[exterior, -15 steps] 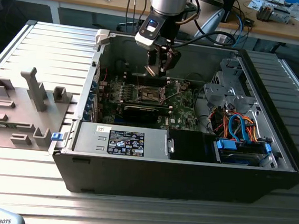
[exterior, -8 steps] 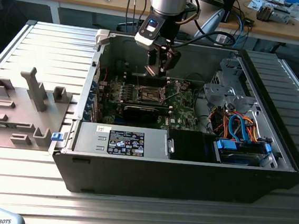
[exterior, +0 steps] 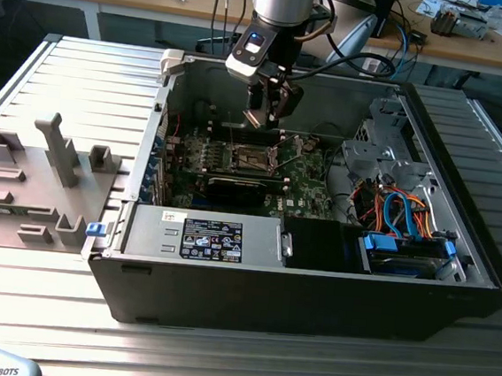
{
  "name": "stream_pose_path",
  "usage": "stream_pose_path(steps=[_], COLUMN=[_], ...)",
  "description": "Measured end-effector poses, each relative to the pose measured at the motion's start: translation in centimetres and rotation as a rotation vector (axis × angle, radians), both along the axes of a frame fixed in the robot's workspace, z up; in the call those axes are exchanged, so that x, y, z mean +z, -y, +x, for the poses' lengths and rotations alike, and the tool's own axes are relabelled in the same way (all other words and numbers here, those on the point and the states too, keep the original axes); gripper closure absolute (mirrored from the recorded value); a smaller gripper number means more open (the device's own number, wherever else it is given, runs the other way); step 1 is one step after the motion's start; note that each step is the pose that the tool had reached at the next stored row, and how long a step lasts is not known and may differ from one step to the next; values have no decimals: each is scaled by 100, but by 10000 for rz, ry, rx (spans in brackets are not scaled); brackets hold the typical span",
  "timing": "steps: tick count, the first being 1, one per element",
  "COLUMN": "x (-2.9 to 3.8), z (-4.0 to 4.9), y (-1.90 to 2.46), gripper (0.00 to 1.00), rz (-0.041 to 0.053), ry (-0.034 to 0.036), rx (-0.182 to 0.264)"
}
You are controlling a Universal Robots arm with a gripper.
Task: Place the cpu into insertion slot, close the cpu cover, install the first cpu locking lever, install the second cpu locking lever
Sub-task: 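Place the cpu into insertion slot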
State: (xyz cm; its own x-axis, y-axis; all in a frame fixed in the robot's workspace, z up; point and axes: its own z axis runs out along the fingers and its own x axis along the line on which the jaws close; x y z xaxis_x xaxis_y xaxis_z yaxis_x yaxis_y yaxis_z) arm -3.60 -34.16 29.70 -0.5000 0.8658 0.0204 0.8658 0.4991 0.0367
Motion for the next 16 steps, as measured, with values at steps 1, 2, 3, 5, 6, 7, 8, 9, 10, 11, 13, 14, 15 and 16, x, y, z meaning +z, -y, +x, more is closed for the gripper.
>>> stream_pose_path(steps=[1, 2, 3, 5, 6, 7, 8, 9, 10, 11, 13, 14, 15, 16], x=[0, 0, 0, 0, 0, 0, 0, 0, 0, 0, 0, 0, 0, 0], z=[0, 0, 0, 0, 0, 0, 0, 0, 0, 0, 0, 0, 0, 0], y=[0, 1, 1, 2, 2, 3, 3, 3, 3, 3, 4, 4, 4, 4], gripper=[46, 46, 46, 46, 46, 46, 46, 46, 46, 46, 46, 46, 46, 46], rz=[0, 0, 0, 0, 0, 0, 0, 0, 0, 0, 0, 0, 0, -1], ry=[0, 0, 0, 0, 0, 0, 0, 0, 0, 0, 0, 0, 0, 0], rx=[-9, -17, -26, -44, -53, -60, -69, -76, -84, -92, -106, -114, -120, -128])
